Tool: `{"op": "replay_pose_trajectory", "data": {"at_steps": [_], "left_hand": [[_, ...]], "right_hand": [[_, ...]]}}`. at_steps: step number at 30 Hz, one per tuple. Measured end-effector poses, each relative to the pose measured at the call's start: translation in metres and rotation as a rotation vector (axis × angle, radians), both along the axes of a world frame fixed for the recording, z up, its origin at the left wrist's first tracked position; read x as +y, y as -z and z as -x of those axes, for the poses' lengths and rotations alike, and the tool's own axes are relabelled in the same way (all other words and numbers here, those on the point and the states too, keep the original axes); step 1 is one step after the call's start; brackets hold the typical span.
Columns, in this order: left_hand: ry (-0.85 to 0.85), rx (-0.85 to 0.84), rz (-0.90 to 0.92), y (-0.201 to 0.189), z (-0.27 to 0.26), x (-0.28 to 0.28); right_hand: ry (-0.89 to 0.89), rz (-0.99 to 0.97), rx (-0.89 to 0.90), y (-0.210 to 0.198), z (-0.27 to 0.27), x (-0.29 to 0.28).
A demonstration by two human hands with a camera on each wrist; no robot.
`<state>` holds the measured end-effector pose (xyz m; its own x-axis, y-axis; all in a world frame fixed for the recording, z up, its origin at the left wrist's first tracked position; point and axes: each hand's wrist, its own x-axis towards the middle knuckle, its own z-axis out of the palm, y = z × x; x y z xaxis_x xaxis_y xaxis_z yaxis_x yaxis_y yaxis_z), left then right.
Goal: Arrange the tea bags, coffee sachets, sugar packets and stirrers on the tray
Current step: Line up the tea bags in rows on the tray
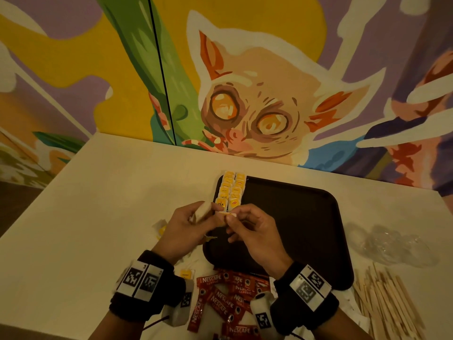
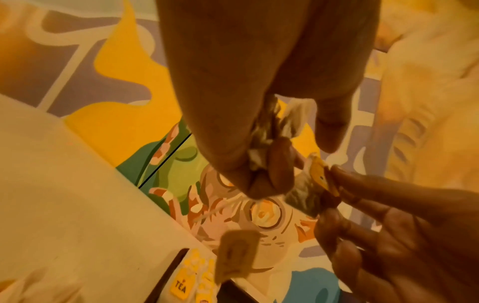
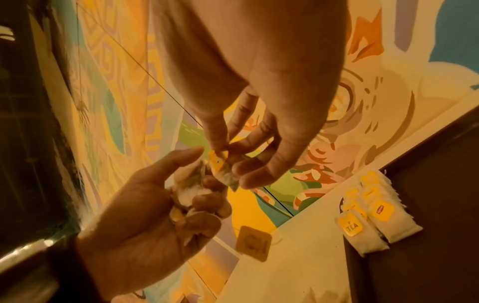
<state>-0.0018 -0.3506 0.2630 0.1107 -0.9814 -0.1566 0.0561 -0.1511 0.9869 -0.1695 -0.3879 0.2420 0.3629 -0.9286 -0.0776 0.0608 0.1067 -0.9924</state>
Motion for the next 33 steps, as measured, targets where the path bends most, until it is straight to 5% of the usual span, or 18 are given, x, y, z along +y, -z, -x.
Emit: {"op": "replay_pose_trajectory", "data": {"at_steps": [4, 9, 19, 27, 33], "left_hand": [[0.016, -0.250, 0.129, 0.003, -0.001, -0.002], [-0.010, -0.334, 0.246, 0.011, -0.006, -0.005], [0.092, -0.409, 0.333, 0.002, -0.012, -0.007], [0.145, -0.453, 0.302, -0.003, -0.019, -0.007], [0.149, -0.486, 0.327, -0.002, -0.023, -0.005]], "right_hand": [[0.013, 0.029, 0.006, -0.003, 0.002, 0.001], [0.038, 0.067, 0.050, -0.006, 0.006, -0.002], [-0.383, 0.159, 0.266, -0.028, 0.022, -0.022], [-0.388, 0.111, 0.277, -0.036, 0.027, -0.026], [-0.411, 0.153, 0.456, -0.045, 0.034, -0.029]]}}
